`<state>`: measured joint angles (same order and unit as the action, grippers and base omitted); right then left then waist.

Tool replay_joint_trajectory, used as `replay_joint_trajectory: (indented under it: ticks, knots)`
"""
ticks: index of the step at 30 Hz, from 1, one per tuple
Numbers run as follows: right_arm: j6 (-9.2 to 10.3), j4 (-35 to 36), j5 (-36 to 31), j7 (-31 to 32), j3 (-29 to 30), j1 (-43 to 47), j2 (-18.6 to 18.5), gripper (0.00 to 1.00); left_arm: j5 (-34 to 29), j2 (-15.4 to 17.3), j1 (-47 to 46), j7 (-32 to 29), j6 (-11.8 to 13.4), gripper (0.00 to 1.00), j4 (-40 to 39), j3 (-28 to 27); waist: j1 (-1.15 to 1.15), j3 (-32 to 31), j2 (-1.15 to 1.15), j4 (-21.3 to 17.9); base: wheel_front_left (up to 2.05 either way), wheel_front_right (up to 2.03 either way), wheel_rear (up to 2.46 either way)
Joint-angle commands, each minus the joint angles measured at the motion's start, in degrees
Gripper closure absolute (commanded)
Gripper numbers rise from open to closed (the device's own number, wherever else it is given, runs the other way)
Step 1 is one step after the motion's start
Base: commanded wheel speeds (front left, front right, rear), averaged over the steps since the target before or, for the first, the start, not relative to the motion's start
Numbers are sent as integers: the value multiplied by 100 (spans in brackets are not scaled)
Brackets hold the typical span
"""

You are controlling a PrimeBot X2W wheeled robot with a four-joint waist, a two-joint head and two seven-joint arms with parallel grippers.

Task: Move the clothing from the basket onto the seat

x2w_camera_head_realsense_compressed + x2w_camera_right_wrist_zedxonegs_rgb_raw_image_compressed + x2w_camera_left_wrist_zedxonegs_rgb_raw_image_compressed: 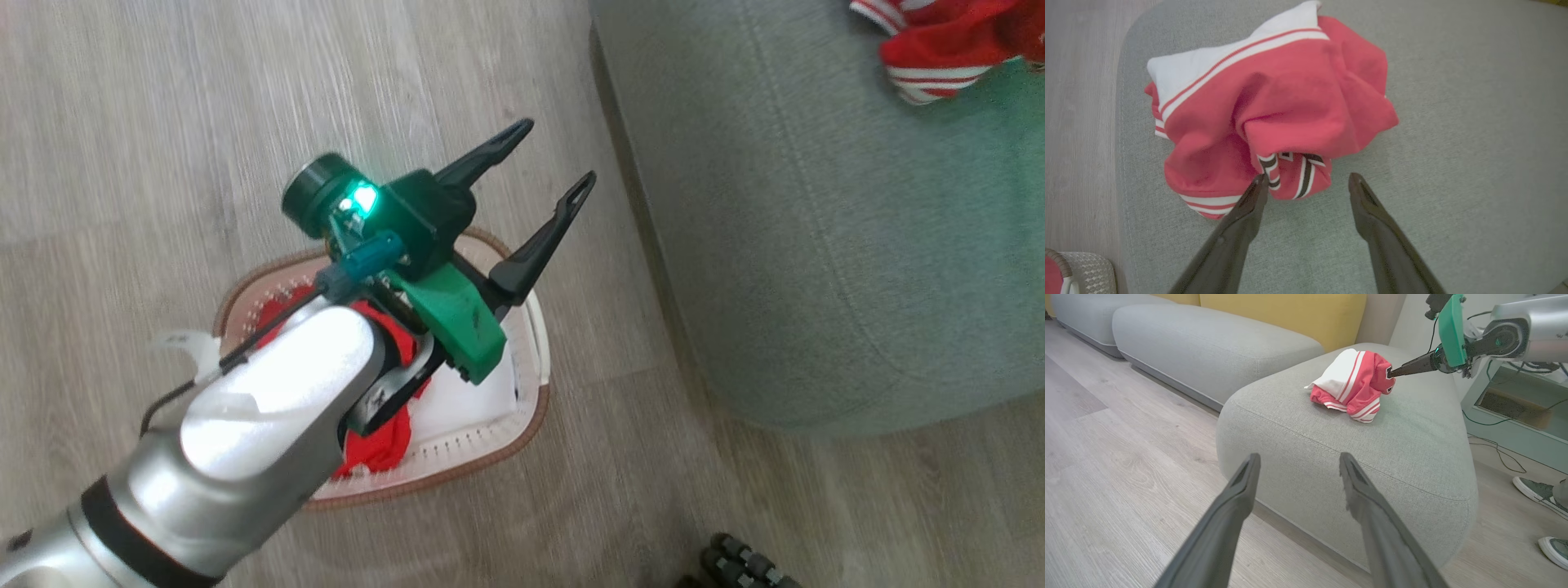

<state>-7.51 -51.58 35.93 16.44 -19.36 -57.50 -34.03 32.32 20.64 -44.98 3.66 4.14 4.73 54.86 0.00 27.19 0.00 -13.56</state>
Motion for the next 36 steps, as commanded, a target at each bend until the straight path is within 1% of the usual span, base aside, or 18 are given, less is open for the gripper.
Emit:
replay_joint_trajectory:
  ticks: [1,5,10,11,17,21,27,30,36]
  knots:
    - [2,250,7,-23,-76,189,-291,0,55,69,-10,79,67,0,-126,-213,0,-275,0,-86,0,0,0]
    - [2,607,61,-130,-193,340,-408,0,148,108,166,190,134,0,-67,-265,0,-605,0,-109,0,0,0]
    - [2,1303,180,-435,-292,621,-623,0,293,127,402,371,249,0,-11,-376,0,-1016,0,-50,0,0,0]
    - [2,1303,180,-435,-292,621,-623,0,293,127,402,371,249,0,-11,-376,0,-1016,0,-50,0,0,0]
    - [2,2107,267,-787,-193,1126,-884,0,473,147,710,598,383,0,73,-511,0,-1564,0,149,0,0,0]
    - [2,2704,167,-998,-10,1581,-916,0,603,219,955,723,515,0,111,-647,0,-1893,0,313,0,0,0]
    - [2,3407,-27,-1341,613,2492,-771,0,748,360,1324,851,712,0,96,-824,0,-2214,0,623,0,0,0]
    - [2,3722,-189,-1443,928,2942,-538,0,794,451,1506,908,816,0,76,-920,0,-2357,0,769,0,0,0]
    - [2,4510,-583,-1456,1383,3913,-46,0,824,632,1916,1012,993,0,0,-1066,0,-2534,0,1043,0,0,0]
